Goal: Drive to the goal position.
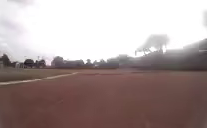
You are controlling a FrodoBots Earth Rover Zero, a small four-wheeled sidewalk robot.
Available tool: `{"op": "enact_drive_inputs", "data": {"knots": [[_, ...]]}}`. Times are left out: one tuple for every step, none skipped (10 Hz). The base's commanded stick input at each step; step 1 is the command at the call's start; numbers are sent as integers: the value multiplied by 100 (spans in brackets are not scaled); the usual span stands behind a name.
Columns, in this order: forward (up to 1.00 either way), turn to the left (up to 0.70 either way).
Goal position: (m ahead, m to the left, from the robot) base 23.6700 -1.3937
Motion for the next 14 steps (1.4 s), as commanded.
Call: {"op": "enact_drive_inputs", "data": {"knots": [[70, 0], [70, 0], [70, 0], [70, 0], [70, 0], [70, -20], [70, -35], [70, -35], [70, -35], [70, -35], [70, -35], [70, -35], [70, -35], [70, -35]]}}
